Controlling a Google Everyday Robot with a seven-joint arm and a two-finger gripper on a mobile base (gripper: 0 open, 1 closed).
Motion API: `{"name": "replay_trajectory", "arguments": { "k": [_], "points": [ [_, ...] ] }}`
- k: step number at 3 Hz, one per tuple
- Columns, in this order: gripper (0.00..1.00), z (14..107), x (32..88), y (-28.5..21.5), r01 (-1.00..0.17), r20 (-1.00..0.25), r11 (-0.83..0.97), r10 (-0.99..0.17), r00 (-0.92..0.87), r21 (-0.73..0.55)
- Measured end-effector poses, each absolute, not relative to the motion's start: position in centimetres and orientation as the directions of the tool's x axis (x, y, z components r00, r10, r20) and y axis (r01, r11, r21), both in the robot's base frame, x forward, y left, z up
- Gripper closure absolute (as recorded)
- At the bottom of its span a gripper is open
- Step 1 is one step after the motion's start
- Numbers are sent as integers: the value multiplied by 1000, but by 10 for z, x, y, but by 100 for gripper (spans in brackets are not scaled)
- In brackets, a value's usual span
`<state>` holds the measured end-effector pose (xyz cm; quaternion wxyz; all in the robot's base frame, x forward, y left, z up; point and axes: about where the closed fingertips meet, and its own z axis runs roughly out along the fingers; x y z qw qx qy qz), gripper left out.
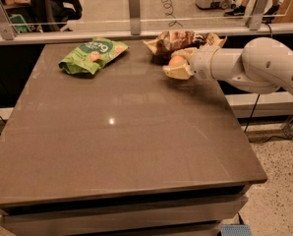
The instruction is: Move orange near brown chip bag
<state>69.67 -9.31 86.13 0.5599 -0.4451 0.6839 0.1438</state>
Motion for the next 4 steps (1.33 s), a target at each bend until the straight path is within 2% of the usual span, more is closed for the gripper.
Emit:
{"name": "replay_trajectory", "arguments": {
  "k": [1, 2, 3, 4],
  "points": [
    [82, 853, 713, -98, -767, -898, 570, -441, 18, -295],
    [58, 851, 720, -97, -772, -905, 567, -425, 25, -288],
    [27, 853, 716, -98, -764, -909, 575, -414, 38, -294],
    [31, 863, 700, -108, -721, -908, 616, -417, 45, -318]
  ]
}}
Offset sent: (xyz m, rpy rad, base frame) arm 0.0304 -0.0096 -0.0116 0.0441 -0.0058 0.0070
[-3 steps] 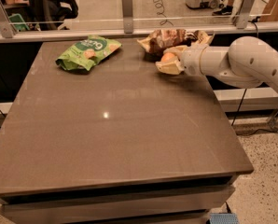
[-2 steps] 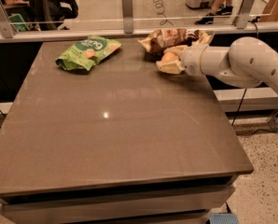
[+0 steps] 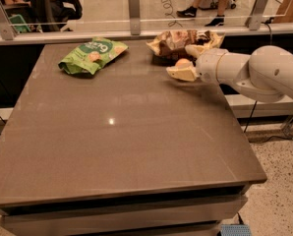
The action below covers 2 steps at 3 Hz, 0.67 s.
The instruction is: Move orange near brown chip bag
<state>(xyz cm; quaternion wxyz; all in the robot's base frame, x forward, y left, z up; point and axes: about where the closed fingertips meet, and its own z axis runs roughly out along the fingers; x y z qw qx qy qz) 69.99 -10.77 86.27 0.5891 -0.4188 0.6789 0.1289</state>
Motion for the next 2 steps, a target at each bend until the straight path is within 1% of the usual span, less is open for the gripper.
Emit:
{"name": "replay_trajectory", "arguments": {
  "k": [2],
  "points": [
    [77, 868, 671, -127, -644, -900, 676, -433, 45, -358]
  ]
}}
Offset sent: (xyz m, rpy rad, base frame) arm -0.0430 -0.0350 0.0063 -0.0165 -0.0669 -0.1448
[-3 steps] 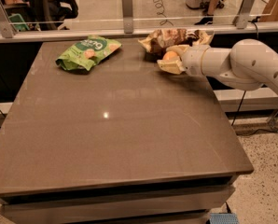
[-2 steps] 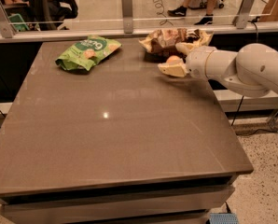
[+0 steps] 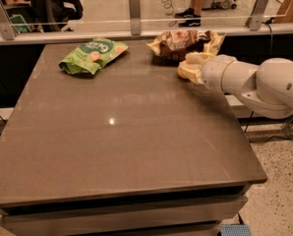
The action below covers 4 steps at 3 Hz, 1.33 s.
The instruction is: Move orange near brown chip bag
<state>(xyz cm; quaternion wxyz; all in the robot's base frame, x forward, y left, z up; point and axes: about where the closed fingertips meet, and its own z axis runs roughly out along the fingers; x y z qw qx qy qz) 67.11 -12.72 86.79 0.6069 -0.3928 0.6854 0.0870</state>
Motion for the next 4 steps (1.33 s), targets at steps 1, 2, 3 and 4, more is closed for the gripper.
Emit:
{"name": "replay_trajectory", "arguments": {
  "k": [1, 2, 3, 4],
  "points": [
    [99, 876, 662, -129, -633, -900, 679, -432, 64, -371],
    [92, 882, 657, -130, -637, -901, 674, -428, 76, -374],
    [73, 886, 655, -130, -644, -902, 667, -423, 87, -375],
    [50, 897, 643, -134, -646, -902, 662, -419, 102, -380]
  ]
}}
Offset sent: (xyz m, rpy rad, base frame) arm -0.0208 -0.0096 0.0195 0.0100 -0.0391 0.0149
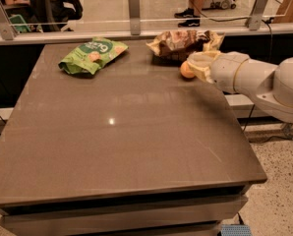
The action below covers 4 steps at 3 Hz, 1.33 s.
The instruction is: Move orange near brown chip bag
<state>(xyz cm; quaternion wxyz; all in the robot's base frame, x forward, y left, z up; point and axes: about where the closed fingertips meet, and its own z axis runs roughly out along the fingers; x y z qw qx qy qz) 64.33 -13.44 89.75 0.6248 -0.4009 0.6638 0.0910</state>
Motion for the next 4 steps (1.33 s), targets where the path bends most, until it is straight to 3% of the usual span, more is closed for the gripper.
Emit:
{"name": "replay_trajectory", "arguments": {
  "k": [1, 2, 3, 4],
  "points": [
    [51, 911, 618, -144, -650, -903, 657, -414, 113, -382],
    [40, 928, 586, -156, -651, -902, 651, -412, 129, -391],
    [17, 945, 550, -176, -647, -896, 646, -420, 141, -405],
    [0, 962, 514, -204, -630, -892, 658, -433, 132, -413]
  ]
}}
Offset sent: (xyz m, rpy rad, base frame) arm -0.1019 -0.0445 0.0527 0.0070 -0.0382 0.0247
